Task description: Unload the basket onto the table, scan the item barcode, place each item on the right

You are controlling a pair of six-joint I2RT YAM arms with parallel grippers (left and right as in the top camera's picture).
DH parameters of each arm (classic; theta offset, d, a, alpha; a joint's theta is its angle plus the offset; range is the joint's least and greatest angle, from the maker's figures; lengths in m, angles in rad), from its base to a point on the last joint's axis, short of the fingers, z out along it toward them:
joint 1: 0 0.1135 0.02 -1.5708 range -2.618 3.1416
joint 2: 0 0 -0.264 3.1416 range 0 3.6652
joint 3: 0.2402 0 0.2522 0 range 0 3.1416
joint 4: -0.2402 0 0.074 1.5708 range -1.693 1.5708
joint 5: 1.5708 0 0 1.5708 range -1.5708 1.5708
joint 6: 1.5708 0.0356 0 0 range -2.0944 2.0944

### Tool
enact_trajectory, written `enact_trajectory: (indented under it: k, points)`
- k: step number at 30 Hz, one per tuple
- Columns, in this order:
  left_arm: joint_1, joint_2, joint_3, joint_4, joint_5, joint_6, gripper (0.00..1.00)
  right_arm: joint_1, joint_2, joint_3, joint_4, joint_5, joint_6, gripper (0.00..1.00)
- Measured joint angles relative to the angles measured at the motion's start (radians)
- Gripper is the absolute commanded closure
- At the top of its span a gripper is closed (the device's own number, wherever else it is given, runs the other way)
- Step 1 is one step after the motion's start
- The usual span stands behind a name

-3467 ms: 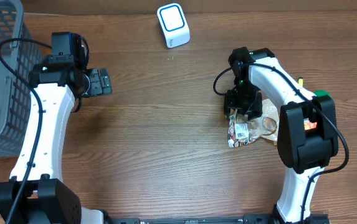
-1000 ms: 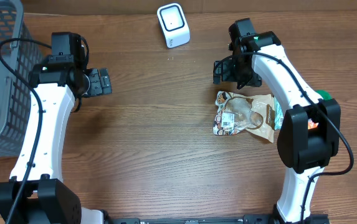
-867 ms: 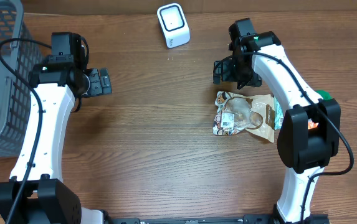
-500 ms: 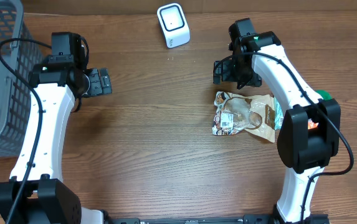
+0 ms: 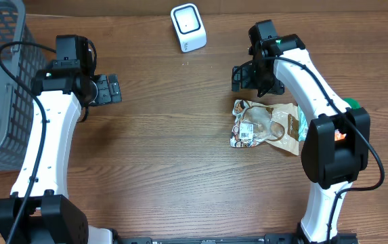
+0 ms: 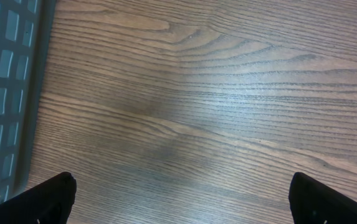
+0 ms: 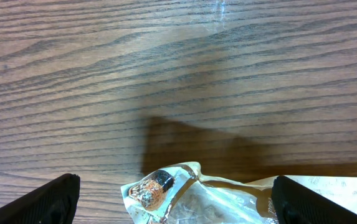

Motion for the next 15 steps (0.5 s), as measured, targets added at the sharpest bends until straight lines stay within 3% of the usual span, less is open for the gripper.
enact_trajectory:
  k: [15]
  points:
    - [0.000,0.000,0.000,0.000,0.000,0.000,0.00,0.077,-0.064,0.000,0.000,0.001,0.000,0.00]
